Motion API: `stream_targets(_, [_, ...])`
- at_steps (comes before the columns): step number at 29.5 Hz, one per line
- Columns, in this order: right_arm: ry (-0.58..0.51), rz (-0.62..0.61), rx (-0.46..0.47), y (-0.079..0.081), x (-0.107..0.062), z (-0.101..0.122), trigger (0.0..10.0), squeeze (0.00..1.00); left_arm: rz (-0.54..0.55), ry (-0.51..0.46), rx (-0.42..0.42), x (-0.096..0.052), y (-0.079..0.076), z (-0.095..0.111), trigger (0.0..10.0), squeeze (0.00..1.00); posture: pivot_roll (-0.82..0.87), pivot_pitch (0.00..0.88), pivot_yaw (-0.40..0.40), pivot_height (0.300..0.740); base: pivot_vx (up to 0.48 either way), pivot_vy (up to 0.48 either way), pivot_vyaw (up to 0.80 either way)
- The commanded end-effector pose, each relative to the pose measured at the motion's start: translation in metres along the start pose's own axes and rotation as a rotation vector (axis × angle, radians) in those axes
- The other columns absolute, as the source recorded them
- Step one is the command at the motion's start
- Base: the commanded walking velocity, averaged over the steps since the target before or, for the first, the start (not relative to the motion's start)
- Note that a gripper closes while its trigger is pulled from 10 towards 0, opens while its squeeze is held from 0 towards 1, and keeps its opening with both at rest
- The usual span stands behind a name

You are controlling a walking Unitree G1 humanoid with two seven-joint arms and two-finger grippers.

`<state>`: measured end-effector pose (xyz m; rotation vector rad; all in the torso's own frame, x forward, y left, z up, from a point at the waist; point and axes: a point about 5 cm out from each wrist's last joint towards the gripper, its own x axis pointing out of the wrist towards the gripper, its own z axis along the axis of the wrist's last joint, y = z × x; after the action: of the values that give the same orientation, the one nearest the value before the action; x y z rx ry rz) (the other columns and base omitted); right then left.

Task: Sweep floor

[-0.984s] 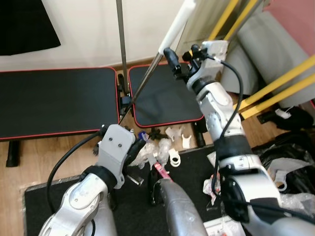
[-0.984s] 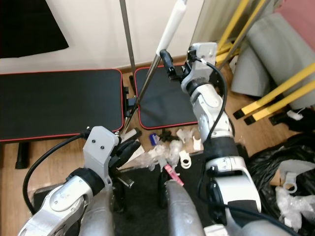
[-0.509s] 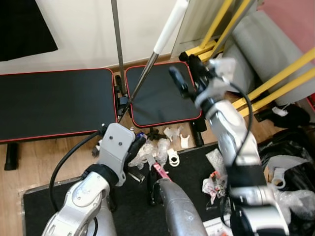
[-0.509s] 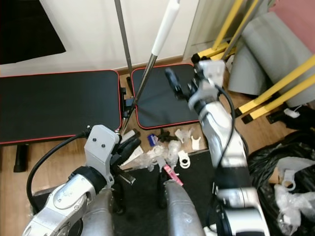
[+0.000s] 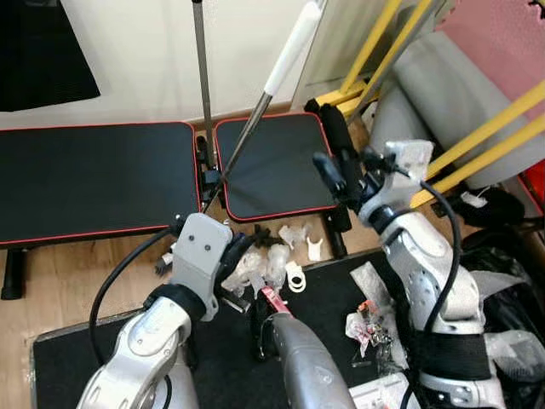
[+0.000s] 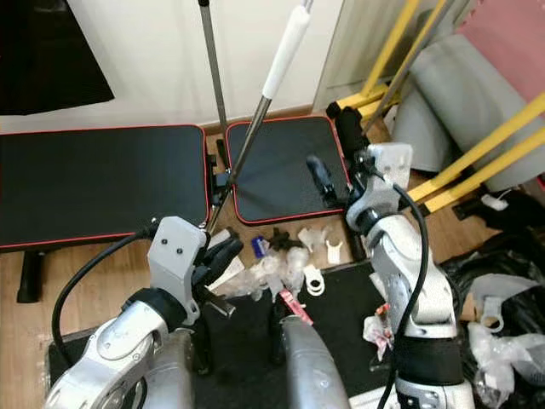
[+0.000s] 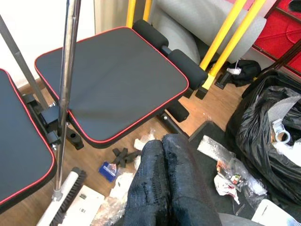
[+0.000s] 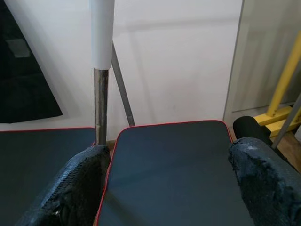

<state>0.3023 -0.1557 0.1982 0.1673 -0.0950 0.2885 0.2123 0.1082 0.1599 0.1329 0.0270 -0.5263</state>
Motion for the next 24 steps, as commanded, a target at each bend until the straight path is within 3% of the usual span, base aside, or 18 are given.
stream_targets(1, [0.020,-0.021,0.015,-0.006,-0.007,-0.003,10.0,0.00,-0.001,0.021,-0.014,-0.001,-0.003,-0.006,10.0,0.00,-0.08,0.293,-0.218,0.740,0.000,0.311,0.00])
stream_targets(5, [0.096,-0.045,0.035,-0.010,-0.030,-0.016,10.0,0.00,0.021,0.042,-0.013,0.000,0.001,-0.009,10.0,0.00,-0.07,0.284,-0.216,0.740,0.000,0.480,-0.40])
stream_targets(12, [0.132,-0.074,0.046,-0.008,-0.048,-0.025,10.0,0.00,0.029,0.047,0.018,0.003,0.005,-0.011,10.0,0.00,-0.08,0.261,-0.190,0.740,0.000,0.464,-0.80])
stream_targets(24, [0.151,-0.140,0.032,-0.006,-0.061,-0.033,10.0,0.00,0.026,0.031,0.072,0.014,0.014,-0.014,10.0,0.00,-0.09,0.199,-0.152,0.740,0.000,0.000,-0.80])
